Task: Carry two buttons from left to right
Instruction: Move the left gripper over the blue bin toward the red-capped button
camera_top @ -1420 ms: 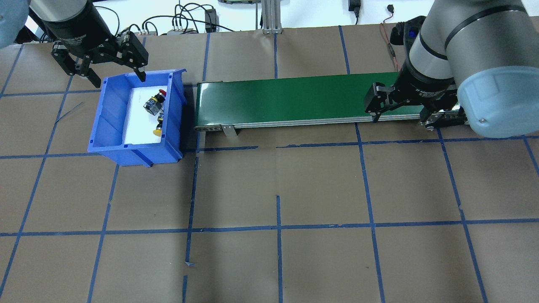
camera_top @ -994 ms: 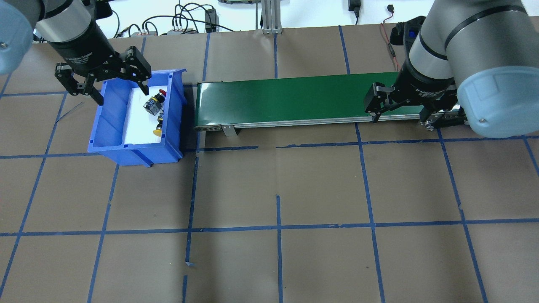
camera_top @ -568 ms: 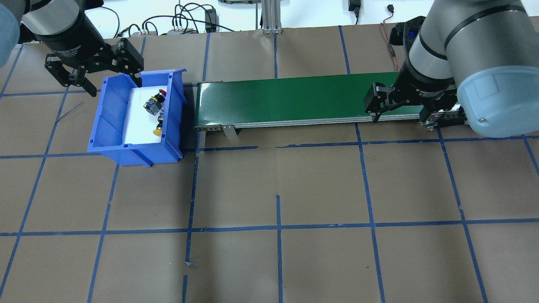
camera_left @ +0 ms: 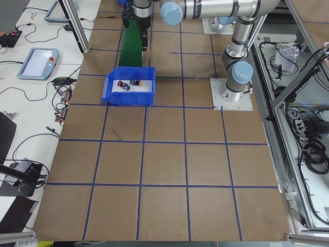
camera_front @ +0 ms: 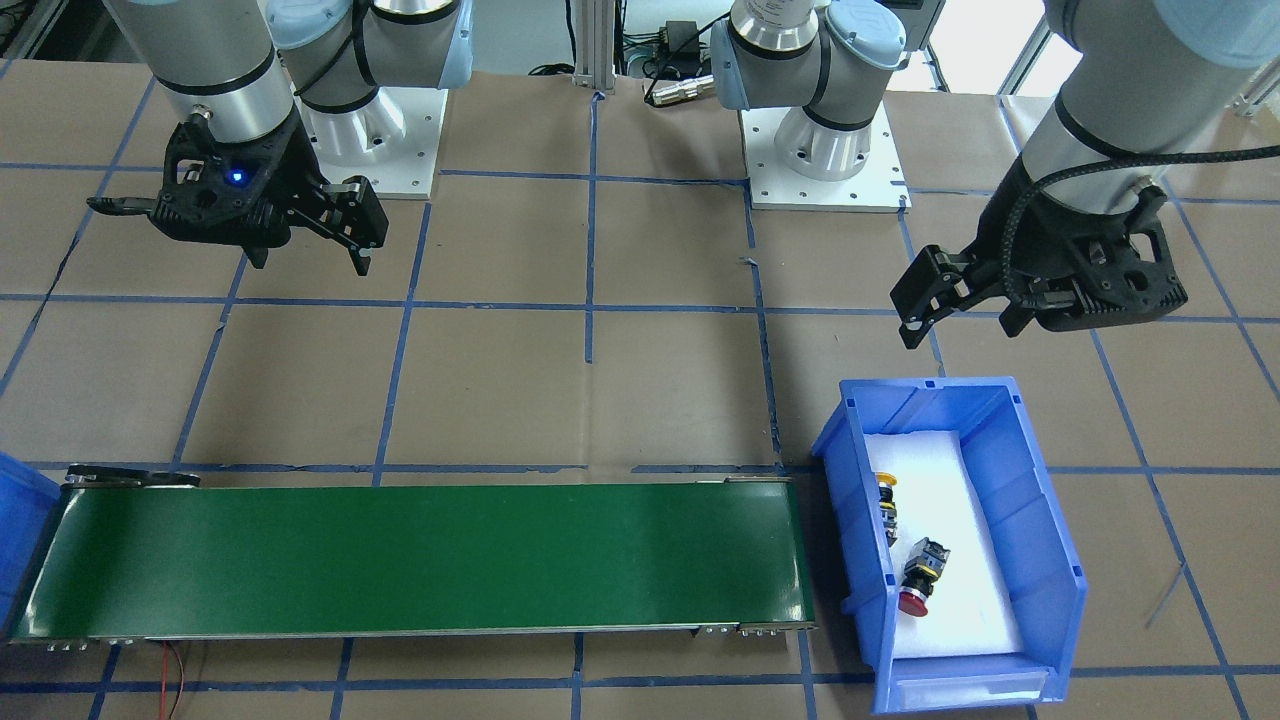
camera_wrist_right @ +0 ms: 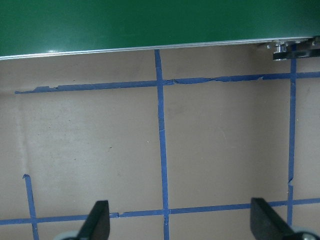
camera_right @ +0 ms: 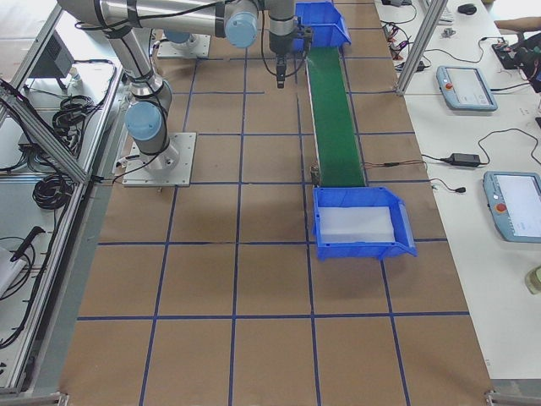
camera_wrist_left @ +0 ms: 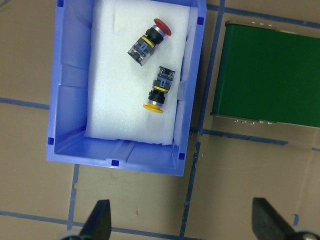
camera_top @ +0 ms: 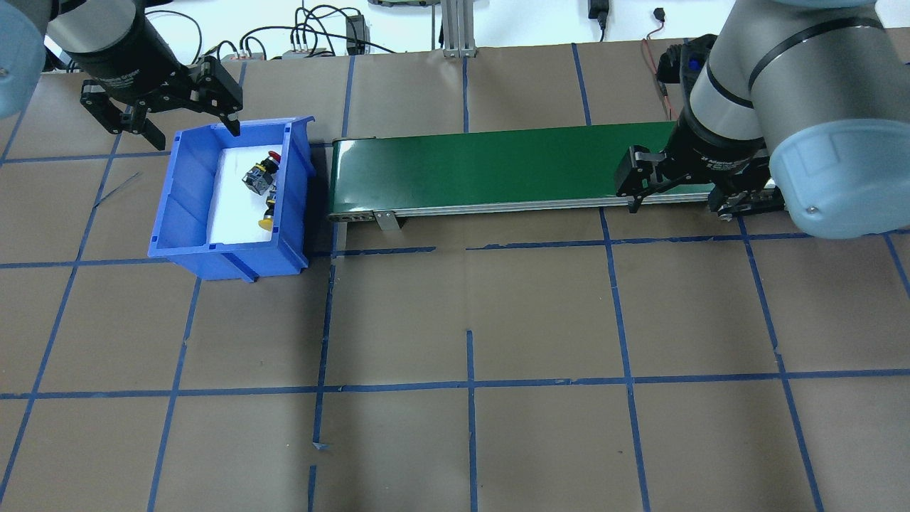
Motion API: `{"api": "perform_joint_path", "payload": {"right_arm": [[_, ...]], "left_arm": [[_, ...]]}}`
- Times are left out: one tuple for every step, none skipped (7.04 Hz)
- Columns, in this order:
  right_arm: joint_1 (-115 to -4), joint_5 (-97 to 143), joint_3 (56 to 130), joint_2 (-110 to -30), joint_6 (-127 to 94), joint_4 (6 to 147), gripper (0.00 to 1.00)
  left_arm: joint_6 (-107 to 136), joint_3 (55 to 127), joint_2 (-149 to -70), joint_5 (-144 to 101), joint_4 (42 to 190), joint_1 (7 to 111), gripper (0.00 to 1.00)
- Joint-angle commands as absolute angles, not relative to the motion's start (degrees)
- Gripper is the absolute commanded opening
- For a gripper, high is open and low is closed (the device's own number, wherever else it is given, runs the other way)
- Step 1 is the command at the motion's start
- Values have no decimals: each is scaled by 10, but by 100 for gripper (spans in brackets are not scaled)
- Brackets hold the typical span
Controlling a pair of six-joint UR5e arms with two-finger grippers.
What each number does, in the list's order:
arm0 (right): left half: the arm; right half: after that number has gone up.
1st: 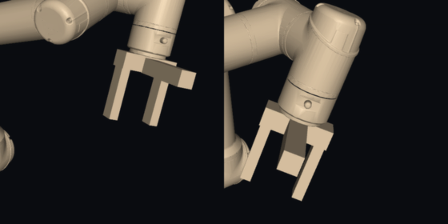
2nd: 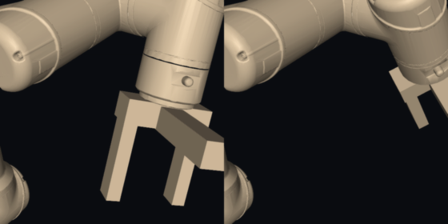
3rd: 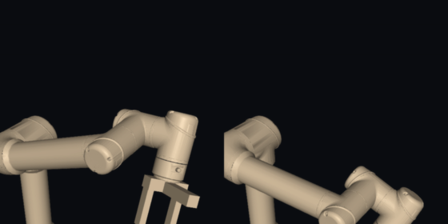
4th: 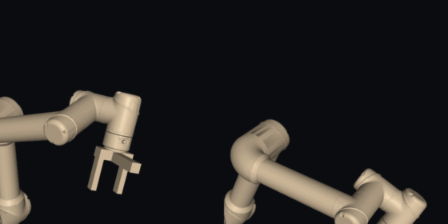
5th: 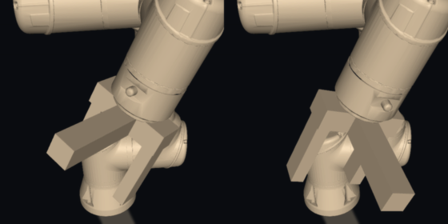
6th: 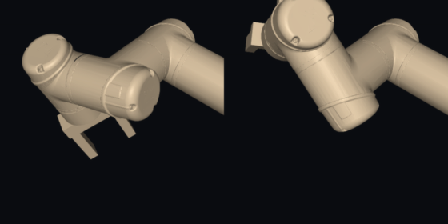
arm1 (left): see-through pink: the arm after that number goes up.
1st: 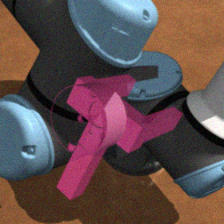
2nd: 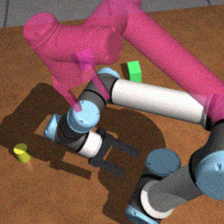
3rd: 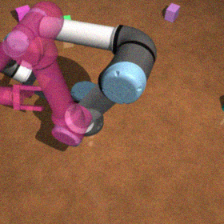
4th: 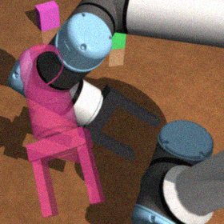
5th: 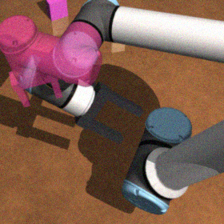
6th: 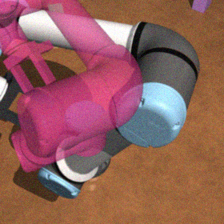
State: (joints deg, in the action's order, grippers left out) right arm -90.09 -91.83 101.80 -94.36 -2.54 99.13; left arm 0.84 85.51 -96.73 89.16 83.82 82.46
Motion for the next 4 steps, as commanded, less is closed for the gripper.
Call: {"api": "perform_joint_path", "payload": {"right_arm": [[-901,-919,1021,-949,-25,991,100],[-901,-919,1022,-952,-25,991,100],[-902,-919,1023,-953,-25,991,100],[-902,-919,1023,-952,-24,991,100]], "left_arm": [[2,842,-1026,891,795,823,100],[1,828,-1053,889,793,823,100],[1,816,-1083,889,790,823,100],[-17,800,-1102,889,785,815,100]]}}
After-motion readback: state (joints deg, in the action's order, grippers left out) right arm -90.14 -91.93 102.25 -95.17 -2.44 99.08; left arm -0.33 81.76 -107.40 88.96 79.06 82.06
